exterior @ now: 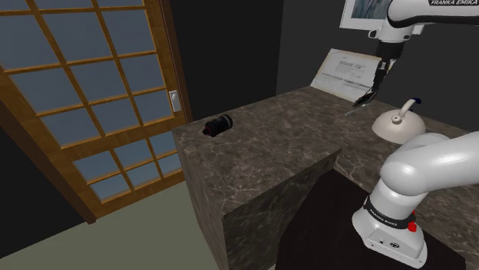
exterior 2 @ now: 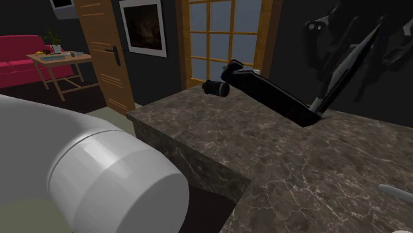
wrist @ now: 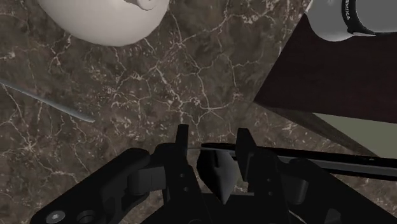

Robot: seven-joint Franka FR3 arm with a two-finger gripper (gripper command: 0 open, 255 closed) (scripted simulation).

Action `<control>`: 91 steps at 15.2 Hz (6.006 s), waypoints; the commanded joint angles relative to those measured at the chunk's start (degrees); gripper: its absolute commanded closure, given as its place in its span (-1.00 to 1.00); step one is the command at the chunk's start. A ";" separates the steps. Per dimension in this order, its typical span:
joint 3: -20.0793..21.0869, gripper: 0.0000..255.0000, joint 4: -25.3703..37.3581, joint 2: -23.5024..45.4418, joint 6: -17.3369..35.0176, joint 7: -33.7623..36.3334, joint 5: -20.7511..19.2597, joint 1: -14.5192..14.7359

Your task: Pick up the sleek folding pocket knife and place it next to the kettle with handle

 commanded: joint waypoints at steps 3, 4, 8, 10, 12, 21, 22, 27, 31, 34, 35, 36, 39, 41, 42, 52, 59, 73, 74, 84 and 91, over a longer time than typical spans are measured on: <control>-4.63 1.00 2.19 -0.09 -0.77 -5.55 -3.24 -1.44; -5.86 1.00 2.81 0.02 -0.83 -6.95 -4.03 -1.71; -11.03 1.00 5.88 1.04 -0.87 -12.56 -6.93 -2.35; -13.77 1.00 7.77 1.89 -0.76 -15.41 -8.19 -2.37; -16.65 1.00 9.88 2.93 -0.57 -18.27 -9.29 -2.13; -32.52 1.00 22.38 9.71 0.85 -31.54 -11.84 3.03; -34.77 1.00 24.09 10.60 1.02 -33.05 -11.86 4.21; -48.58 1.00 33.87 14.44 1.30 -40.41 -11.59 13.38; -61.60 1.00 43.70 14.06 -0.30 -44.94 -13.04 25.10; -66.20 1.00 47.79 12.09 -1.12 -46.13 -14.99 30.11; -66.08 1.00 46.87 11.92 -0.41 -45.93 -15.13 29.68; -66.00 1.00 45.97 11.78 0.30 -45.74 -15.27 29.28; -65.92 1.00 43.40 11.33 2.39 -45.18 -15.71 28.26; -65.97 1.00 41.79 11.01 3.75 -44.81 -16.05 27.71; -66.02 1.00 41.02 10.85 4.41 -44.63 -16.24 27.46; -67.57 1.00 34.25 9.00 10.75 -42.73 -18.53 26.21; -69.60 1.00 30.46 7.55 14.88 -41.34 -20.55 26.38; -75.32 1.00 24.99 4.09 22.41 -38.36 -25.54 28.55; -75.79 1.00 24.70 3.82 22.91 -38.14 -25.94 28.78; -77.95 1.00 23.59 2.52 25.06 -37.13 -27.78 29.87; -77.97 -1.00 23.64 2.50 25.03 -37.14 -27.79 29.90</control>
